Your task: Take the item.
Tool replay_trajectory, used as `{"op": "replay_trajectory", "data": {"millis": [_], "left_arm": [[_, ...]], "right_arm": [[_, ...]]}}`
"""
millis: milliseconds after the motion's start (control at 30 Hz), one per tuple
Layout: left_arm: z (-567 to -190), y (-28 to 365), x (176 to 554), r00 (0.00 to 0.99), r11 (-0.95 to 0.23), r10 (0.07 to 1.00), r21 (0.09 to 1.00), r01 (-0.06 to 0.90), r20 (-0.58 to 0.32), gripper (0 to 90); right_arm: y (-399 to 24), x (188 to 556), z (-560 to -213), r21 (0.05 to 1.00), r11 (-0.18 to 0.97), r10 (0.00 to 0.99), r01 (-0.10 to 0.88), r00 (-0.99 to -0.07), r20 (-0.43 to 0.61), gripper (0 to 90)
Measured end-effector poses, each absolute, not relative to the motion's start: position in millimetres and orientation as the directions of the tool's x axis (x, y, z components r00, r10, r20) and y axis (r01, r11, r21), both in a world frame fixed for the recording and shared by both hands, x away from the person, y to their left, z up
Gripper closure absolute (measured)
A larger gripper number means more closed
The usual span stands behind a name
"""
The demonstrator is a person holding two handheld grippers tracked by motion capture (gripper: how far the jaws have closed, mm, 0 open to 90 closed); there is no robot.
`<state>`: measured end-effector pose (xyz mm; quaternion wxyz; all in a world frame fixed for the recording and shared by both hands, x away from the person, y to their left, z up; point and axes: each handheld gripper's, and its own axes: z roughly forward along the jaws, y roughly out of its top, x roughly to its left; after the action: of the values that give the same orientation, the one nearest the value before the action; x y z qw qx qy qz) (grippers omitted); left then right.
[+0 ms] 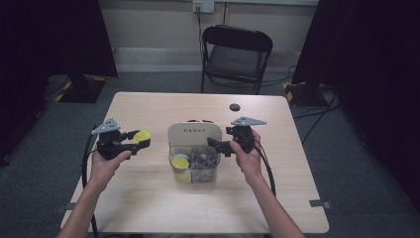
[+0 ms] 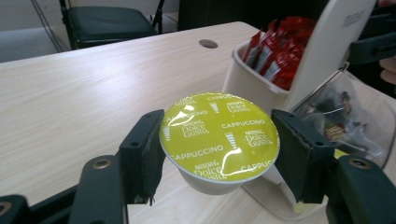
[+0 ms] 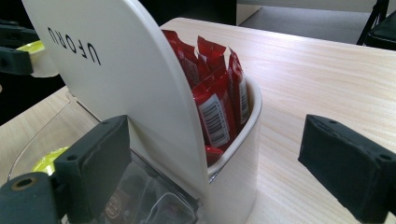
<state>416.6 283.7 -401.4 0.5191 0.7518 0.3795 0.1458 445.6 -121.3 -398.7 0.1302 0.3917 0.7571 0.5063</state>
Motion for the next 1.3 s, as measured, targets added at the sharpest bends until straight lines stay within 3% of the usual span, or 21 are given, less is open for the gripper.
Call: {"op": "replay_trajectory", "data": {"millis": [1300], "left_arm": [[-476.3,294.7,441.0,0.616,-0.293,0.774,0.781,0.551,-0.144,37.9]], "right_arm": [[-121.3,445.7,-399.1,0.867,0.184,0.726,0.464,-0.659,0.198,8.5]]}}
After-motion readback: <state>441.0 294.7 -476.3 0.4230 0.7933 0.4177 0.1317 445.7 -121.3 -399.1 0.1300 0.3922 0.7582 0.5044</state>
